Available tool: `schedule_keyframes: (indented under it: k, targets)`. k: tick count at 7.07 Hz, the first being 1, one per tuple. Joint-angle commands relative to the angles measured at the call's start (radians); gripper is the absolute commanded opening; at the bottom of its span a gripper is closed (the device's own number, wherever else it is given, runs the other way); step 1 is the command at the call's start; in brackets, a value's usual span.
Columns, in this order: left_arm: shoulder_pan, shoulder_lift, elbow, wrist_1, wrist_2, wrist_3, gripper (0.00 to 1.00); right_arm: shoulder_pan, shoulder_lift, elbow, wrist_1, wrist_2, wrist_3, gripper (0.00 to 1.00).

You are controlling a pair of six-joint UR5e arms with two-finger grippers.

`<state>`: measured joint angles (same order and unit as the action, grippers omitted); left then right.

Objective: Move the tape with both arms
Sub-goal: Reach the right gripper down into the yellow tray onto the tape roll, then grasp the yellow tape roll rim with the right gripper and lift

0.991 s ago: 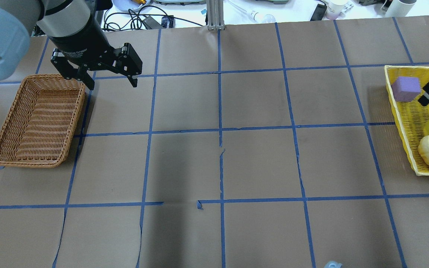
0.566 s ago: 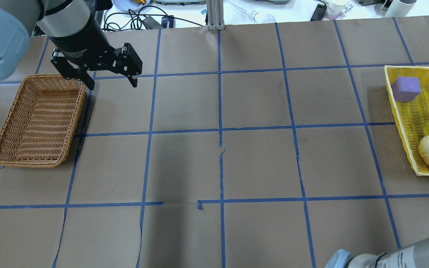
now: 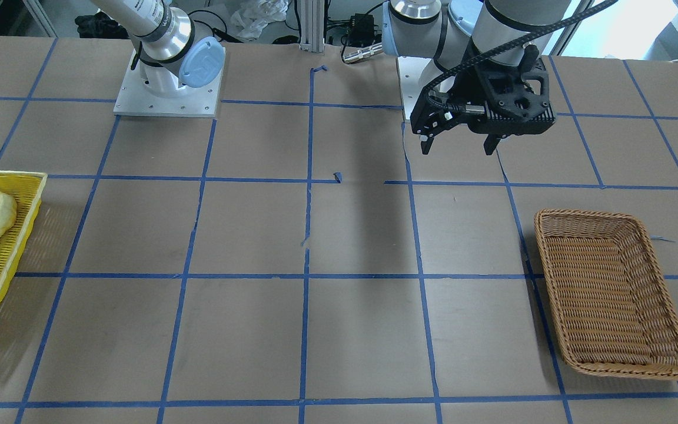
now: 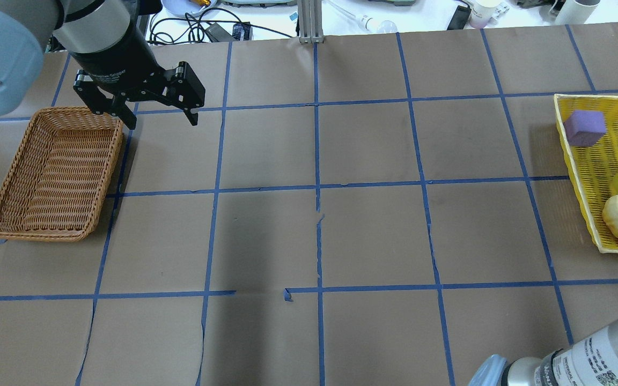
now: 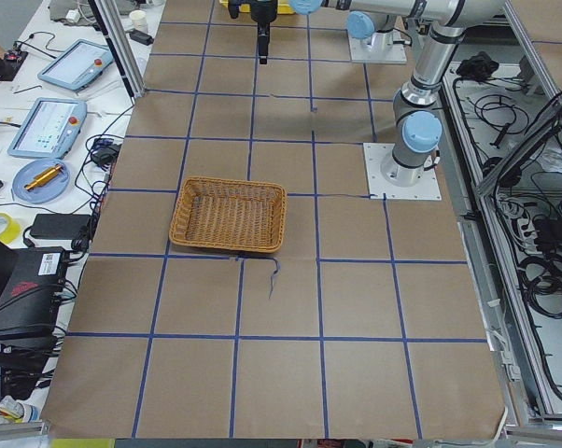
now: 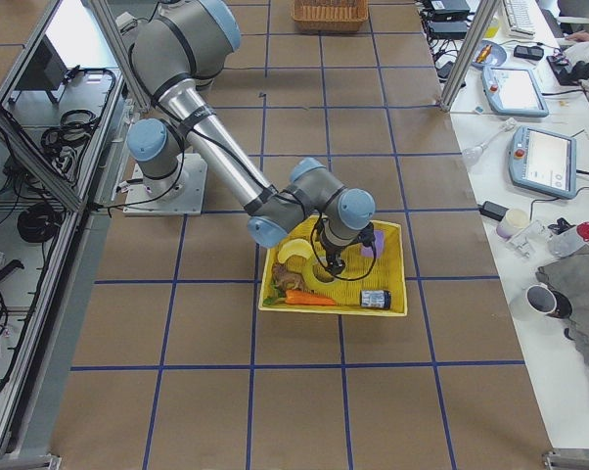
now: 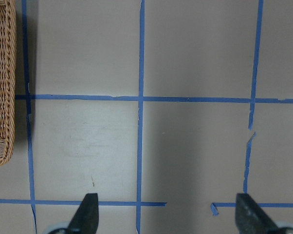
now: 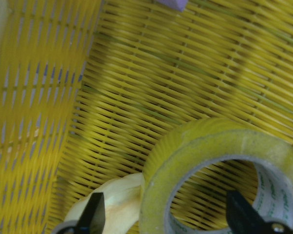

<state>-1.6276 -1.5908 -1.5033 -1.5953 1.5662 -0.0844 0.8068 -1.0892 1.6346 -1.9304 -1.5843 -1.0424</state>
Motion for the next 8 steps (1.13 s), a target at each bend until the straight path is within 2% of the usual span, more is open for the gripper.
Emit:
schedule_keyframes:
  k: [1, 2, 4, 6, 7, 8]
  targets:
    - [0.000, 0.000, 0.000, 0.000, 0.000, 0.000, 1.00, -0.001, 0.008, 0.036, -0.018, -0.023, 0.098, 0.07]
    - [0.000, 0.000, 0.000, 0.000, 0.000, 0.000, 1.00, -0.001, 0.005, 0.034, -0.013, -0.083, 0.105, 0.00]
    - [0.000, 0.000, 0.000, 0.000, 0.000, 0.000, 1.00, 0.006, -0.064, 0.028, 0.013, -0.088, 0.108, 0.00]
    - [0.000, 0.000, 0.000, 0.000, 0.000, 0.000, 1.00, 0.037, -0.174, 0.025, 0.108, -0.082, 0.142, 0.00]
    - [0.002, 0.000, 0.000, 0.000, -0.002, 0.000, 1.00, 0.096, -0.246, 0.025, 0.160, -0.076, 0.157, 0.00]
    - [0.000, 0.000, 0.000, 0.000, 0.000, 0.000, 1.00, 0.189, -0.302, 0.027, 0.224, -0.072, 0.305, 0.00]
